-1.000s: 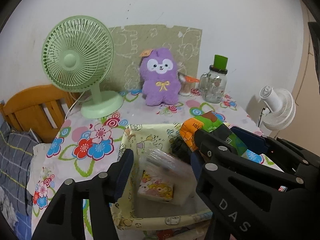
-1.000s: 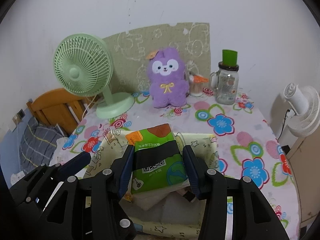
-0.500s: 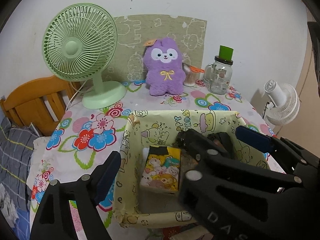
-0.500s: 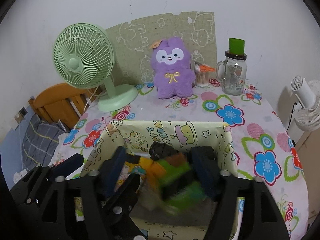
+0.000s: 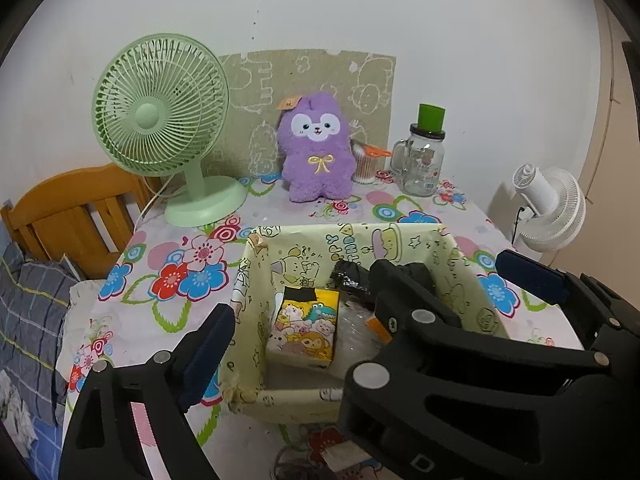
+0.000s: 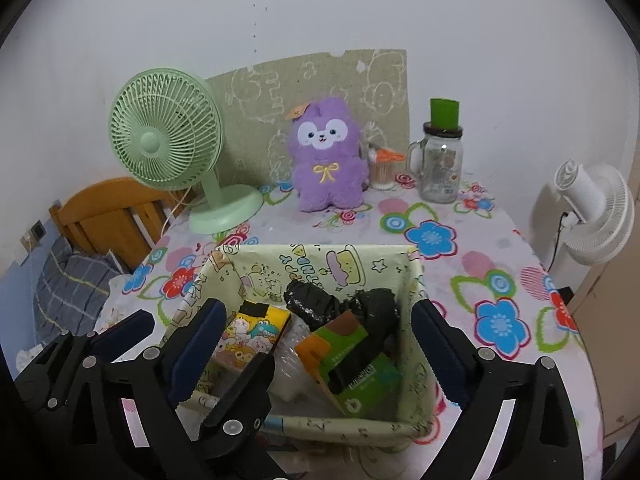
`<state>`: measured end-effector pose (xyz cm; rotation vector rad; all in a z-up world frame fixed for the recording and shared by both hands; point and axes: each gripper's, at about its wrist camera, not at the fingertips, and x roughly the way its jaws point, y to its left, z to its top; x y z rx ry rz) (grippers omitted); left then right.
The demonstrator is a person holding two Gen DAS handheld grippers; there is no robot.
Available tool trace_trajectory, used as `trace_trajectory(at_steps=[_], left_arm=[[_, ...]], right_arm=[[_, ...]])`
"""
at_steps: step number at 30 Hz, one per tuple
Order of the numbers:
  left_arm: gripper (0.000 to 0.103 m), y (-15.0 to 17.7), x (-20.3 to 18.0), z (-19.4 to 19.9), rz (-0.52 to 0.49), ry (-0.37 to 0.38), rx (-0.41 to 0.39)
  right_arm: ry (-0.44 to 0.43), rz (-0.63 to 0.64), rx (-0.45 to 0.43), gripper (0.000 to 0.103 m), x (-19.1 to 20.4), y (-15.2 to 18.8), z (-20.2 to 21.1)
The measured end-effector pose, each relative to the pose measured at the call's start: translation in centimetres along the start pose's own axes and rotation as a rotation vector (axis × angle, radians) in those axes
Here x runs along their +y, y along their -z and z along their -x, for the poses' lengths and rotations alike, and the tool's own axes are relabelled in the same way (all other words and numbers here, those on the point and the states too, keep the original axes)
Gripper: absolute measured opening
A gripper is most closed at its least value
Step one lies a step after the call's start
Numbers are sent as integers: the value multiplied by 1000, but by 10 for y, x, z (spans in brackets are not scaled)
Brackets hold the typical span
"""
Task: Organize soft objects
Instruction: 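Withdraw both tools up and back from the box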
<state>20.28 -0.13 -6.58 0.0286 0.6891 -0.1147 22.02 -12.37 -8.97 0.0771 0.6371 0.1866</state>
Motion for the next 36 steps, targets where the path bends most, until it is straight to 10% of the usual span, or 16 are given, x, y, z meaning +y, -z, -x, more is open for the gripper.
trace_trajectory(at_steps=[36], left_arm=[[103,38,-28,91,-9,-11,-101]], right_arm=[[61,24,-135,102,-3,38,111]])
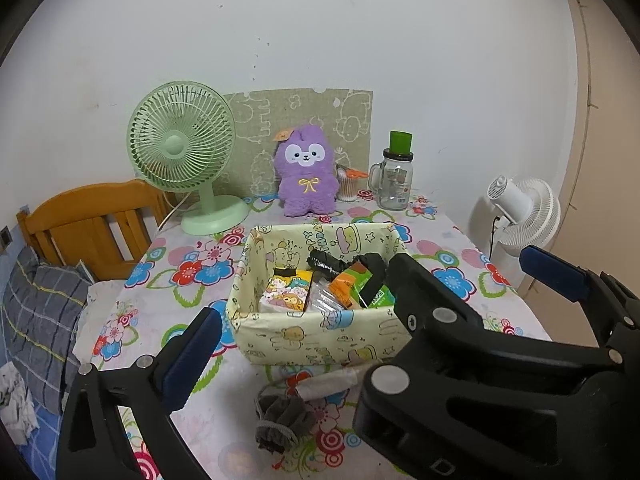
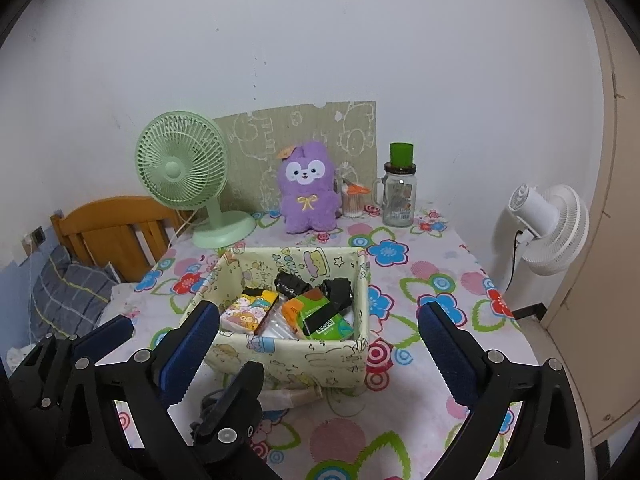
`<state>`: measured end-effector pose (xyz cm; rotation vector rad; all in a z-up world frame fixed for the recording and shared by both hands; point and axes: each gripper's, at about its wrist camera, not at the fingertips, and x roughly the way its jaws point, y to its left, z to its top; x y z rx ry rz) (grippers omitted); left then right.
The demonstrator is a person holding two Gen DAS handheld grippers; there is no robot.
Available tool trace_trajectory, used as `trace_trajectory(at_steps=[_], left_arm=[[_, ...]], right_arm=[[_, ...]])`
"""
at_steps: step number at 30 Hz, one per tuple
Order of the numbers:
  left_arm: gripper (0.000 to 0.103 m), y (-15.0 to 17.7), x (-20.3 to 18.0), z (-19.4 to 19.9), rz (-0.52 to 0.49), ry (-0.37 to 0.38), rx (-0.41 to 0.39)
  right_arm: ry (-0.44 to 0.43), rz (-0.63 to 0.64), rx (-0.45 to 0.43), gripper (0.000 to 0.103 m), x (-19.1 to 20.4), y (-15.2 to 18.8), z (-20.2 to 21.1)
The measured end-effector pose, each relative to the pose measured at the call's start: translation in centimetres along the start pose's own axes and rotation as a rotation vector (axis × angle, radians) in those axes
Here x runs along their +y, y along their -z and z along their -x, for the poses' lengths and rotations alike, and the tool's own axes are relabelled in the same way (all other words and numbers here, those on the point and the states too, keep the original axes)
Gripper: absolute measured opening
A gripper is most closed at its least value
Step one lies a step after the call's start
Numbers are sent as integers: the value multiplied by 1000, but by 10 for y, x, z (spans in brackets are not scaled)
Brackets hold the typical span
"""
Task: Organize soft objects
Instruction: 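Withdraw both tools up and back from the box, then reach the left tool to the gray glove while the right tool nears the white wrapped roll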
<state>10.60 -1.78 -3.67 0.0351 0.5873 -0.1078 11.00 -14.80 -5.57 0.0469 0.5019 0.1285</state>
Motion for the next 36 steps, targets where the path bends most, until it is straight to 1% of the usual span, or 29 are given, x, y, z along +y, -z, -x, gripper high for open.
trace_trajectory(at_steps=[6,12,19,24,29,36], left_arm=[[103,10,-2,10,3,2,-5],[103,21,-3,20,11,-2,-15],[103,36,-6,28,26,-5,-18],[103,46,-6,28,28,0,-9],[103,56,-5,24,29,-1,3],[103,73,-1,13,30,-5,19]], right_arm=[[-3,9,-36,103,0,9,16],[-11,25,-49,103,2,18,28],[-27,19,-20,103,0,33,34],[-12,23,-15,103,1,44,37],[6,22,2,103,3,56,34],[-23,8,35,103,4,73,20]])
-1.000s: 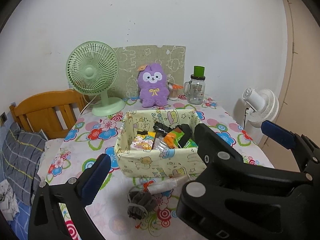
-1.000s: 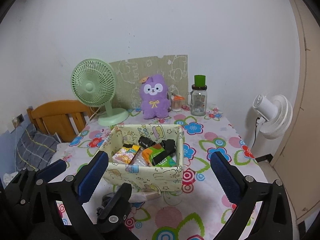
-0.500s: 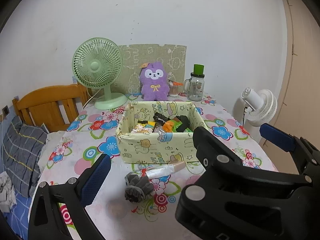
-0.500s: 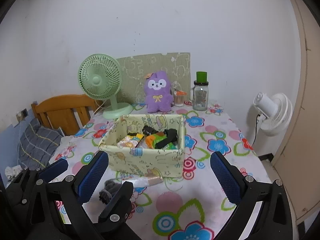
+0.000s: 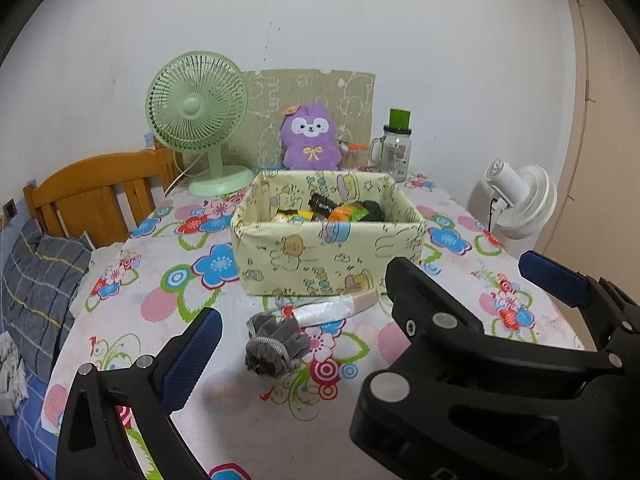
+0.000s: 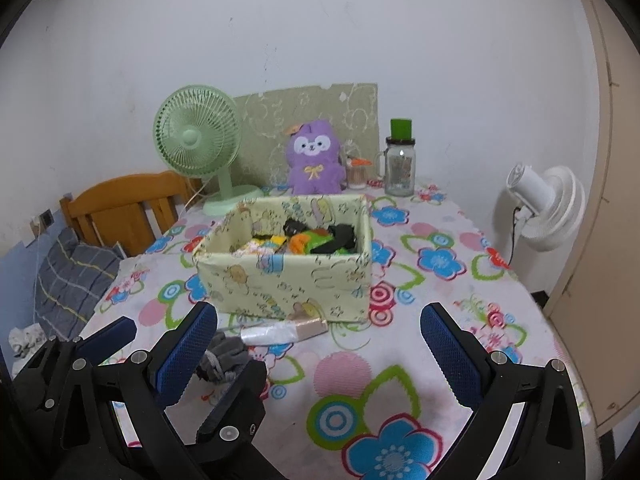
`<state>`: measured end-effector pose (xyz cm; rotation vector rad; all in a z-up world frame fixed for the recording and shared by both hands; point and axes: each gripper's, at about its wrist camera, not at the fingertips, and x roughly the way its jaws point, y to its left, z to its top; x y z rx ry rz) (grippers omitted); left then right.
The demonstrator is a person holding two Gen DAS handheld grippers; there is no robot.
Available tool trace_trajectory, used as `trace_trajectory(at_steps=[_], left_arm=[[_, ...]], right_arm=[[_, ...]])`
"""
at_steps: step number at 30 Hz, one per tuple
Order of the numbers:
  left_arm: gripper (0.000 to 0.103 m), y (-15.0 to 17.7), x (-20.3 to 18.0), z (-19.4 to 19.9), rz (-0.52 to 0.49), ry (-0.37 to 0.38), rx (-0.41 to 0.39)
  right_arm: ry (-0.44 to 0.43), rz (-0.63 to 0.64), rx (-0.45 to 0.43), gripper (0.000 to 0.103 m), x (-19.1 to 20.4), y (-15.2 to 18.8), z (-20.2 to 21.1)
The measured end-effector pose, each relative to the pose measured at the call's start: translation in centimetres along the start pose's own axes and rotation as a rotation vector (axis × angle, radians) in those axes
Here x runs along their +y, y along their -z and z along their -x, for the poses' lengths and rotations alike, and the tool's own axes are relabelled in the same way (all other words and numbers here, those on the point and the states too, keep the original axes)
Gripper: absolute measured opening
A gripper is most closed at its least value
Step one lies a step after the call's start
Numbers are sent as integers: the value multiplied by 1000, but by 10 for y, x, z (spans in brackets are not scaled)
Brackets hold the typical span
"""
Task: Organize soft objects
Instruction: 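Reach the left tool to the gray glove while the right tool nears the white wrapped roll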
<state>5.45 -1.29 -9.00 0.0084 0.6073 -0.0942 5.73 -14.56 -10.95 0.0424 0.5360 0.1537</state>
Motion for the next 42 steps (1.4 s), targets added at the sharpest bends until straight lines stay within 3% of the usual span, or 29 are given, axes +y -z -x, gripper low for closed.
trace_trajectory(at_steps=[17,28,32,36,42], left_arm=[[102,27,22,-42,33,-20,91],[90,30,40,-79,65,-54,167],[76,31,41,-89,72,-38,204],[56,32,42,-97,81,-12,231],[49,28,45,-97,63,-7,224]], right_arm=[[-41,9,80,103,10,29,-50],[-38,15,134,103,12,32,-81],[-38,19,153,103,13,32,-92],[-40,20,171,103,14,33,-101],[-51,21,191,103,19,31,-113]])
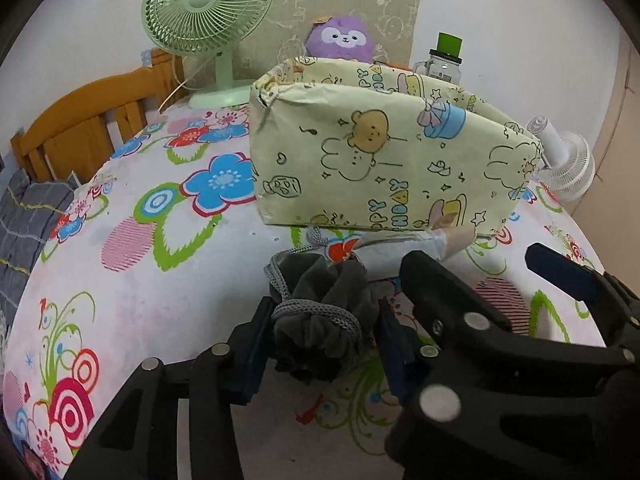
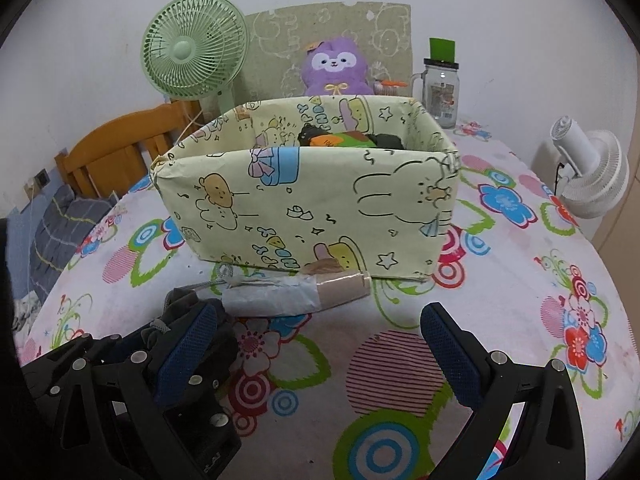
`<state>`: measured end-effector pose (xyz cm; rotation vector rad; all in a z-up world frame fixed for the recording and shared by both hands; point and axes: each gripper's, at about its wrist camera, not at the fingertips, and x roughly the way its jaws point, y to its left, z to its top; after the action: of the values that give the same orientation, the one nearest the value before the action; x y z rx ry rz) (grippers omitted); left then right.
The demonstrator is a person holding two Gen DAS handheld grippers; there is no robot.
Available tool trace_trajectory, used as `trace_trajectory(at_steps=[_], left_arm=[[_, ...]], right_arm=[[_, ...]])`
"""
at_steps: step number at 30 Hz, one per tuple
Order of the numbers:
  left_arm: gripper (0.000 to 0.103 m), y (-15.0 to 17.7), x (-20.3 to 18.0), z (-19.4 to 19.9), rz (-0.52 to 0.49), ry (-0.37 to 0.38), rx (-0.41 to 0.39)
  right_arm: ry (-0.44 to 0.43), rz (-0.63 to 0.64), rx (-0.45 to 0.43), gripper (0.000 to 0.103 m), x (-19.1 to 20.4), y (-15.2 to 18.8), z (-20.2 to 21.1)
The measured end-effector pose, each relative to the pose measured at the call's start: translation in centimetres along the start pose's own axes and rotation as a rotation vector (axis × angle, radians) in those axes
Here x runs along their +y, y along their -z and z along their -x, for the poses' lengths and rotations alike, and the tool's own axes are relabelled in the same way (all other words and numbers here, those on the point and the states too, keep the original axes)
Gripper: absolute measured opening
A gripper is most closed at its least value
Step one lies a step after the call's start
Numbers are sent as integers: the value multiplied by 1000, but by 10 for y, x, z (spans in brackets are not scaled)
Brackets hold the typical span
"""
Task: Organize soft objects
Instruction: 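Reach the left tool to the gray glove while the right tool nears the white wrapped roll, then grasp the gray glove with the left tool while the right tool grasps the white wrapped roll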
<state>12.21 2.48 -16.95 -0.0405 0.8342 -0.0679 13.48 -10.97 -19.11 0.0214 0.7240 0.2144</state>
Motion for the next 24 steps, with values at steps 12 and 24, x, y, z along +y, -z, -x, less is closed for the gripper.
trace_trajectory(at_steps=[12,24], left_arm=[[49,-16,12,-12,-52,-66,-5],[49,-20,12,-22,-55,-39,18]], right_arm=[[-11,-2,58,103,8,-12,-26],[-6,9,131,103,9,-18,-48]])
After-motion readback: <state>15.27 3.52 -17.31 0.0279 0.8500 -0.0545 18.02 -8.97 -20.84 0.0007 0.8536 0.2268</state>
